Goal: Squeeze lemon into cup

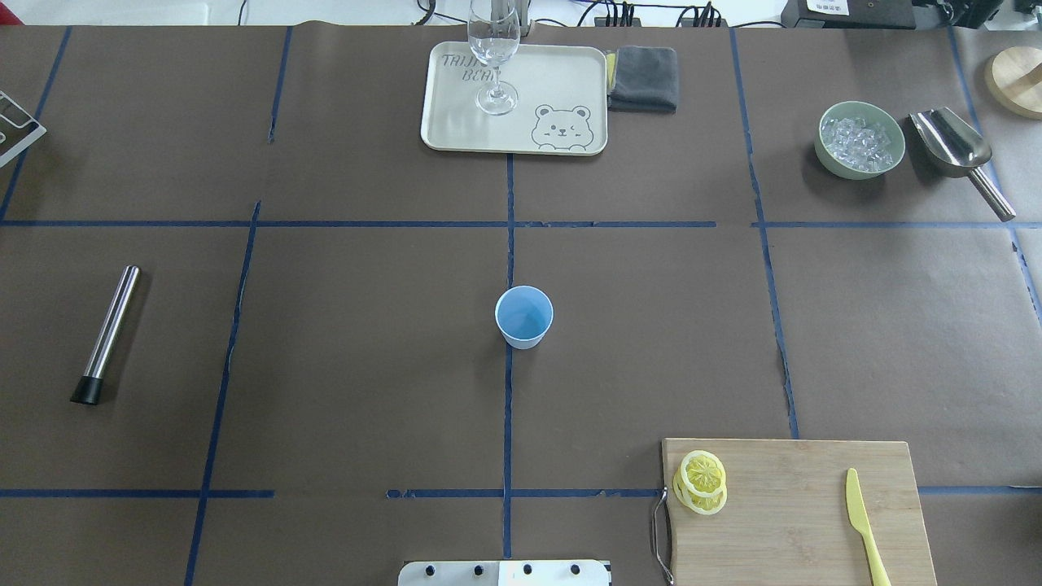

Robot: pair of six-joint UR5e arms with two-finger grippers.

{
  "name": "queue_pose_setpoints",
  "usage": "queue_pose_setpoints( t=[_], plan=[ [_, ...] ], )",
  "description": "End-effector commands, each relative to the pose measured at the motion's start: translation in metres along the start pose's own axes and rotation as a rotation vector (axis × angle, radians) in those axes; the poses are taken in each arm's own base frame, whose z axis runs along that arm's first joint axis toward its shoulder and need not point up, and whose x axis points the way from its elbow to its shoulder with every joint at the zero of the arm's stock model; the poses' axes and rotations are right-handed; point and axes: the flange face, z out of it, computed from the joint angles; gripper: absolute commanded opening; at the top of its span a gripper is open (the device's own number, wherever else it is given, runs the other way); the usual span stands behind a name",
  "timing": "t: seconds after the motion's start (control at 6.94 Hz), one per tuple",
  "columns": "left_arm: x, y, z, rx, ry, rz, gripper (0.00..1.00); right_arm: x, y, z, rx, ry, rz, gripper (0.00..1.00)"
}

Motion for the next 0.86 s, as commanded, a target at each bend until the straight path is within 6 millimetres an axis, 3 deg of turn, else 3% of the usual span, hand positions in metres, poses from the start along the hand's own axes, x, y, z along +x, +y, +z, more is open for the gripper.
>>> queue_pose_setpoints(
  t=[0.0, 0.14, 0.29, 0.58, 0.72],
  plan=[
    [0.014, -0.006, -0.015, 0.042, -0.005, 0.04, 1.0, -0.11, 0.024, 0.021, 0.029, 0.033, 0.012, 1.0],
    [0.017, -0.006, -0.019, 0.05, -0.006, 0.047, 1.0, -0.147, 0.038, 0.035, 0.05, 0.002, 0.081, 1.0],
    [0.018, -0.006, -0.019, 0.051, -0.006, 0.048, 1.0, -0.165, 0.053, 0.043, 0.073, -0.054, 0.115, 1.0],
    [0.02, -0.007, -0.022, 0.056, -0.006, 0.053, 1.0, -0.199, 0.11, 0.051, 0.081, -0.025, 0.11, 1.0],
    [0.02, -0.007, -0.022, 0.056, -0.006, 0.053, 1.0, -0.228, 0.131, 0.056, 0.077, -0.037, 0.123, 1.0]
  ],
)
